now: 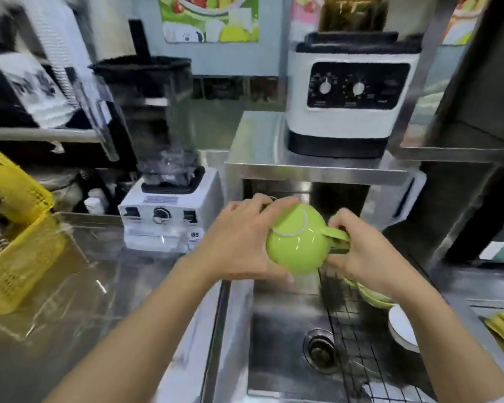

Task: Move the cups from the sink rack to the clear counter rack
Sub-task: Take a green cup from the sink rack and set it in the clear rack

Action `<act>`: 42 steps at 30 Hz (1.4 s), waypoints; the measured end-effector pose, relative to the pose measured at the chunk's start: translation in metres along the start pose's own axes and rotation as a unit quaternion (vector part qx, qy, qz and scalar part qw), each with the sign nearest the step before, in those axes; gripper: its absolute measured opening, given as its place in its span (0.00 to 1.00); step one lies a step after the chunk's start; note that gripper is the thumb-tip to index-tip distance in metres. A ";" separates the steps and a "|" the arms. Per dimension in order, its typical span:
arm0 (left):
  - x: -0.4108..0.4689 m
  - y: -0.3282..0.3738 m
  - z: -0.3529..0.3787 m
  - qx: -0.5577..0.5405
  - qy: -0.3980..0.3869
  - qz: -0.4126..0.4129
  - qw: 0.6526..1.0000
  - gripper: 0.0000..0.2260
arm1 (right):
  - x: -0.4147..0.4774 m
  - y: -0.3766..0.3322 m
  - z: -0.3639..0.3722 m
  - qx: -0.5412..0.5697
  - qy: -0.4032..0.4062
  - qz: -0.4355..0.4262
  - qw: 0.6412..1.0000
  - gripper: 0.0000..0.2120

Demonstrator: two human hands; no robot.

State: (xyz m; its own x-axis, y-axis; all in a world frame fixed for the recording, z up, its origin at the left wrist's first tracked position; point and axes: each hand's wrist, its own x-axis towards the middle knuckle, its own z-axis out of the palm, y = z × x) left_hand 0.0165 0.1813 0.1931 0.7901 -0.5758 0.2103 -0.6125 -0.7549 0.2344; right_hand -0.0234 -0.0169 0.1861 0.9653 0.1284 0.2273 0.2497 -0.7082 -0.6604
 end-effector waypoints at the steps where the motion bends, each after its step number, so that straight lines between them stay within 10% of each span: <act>1: -0.008 -0.013 -0.011 0.004 0.010 -0.009 1.000 0.48 | 0.008 -0.015 0.009 0.008 -0.001 -0.016 1.000 0.21; 23: -0.117 -0.230 -0.085 0.098 -0.026 -0.135 0.986 0.47 | 0.117 -0.149 0.188 0.015 -0.099 -0.119 0.988 0.03; 42: -0.153 -0.319 -0.065 0.011 -0.139 -0.225 0.964 0.49 | 0.159 -0.171 0.279 -0.104 -0.277 -0.144 0.945 0.14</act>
State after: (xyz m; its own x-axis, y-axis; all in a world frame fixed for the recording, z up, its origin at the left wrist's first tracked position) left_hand 0.0897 0.5306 0.1481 0.9532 -0.2490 -0.1713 -0.2088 -0.9524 0.2223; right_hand 0.1086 0.3187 0.1358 0.7663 0.6386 -0.0706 0.5426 -0.7020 -0.4612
